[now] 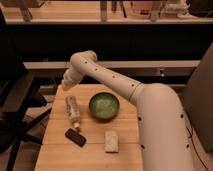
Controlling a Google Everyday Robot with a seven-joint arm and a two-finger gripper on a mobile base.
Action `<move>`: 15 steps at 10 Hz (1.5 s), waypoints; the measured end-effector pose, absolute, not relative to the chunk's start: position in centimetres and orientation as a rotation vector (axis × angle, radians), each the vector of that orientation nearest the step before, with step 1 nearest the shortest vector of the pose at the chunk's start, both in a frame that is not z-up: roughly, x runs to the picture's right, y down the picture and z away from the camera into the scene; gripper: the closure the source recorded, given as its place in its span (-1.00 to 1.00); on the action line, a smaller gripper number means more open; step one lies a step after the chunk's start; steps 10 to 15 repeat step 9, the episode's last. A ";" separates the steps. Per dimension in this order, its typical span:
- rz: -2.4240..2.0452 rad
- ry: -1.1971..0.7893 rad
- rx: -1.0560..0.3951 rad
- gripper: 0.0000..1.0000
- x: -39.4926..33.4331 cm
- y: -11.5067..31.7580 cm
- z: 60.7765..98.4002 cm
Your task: Knock the bottle over
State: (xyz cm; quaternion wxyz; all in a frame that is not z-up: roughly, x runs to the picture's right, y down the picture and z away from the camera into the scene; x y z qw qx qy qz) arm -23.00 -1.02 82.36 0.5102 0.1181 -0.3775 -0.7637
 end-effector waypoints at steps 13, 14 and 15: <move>-1.905 -0.946 0.272 1.00 -21.0 1.7 80.7; -1.905 -0.946 0.272 1.00 -21.0 1.7 80.7; -1.905 -0.946 0.272 1.00 -21.0 1.7 80.7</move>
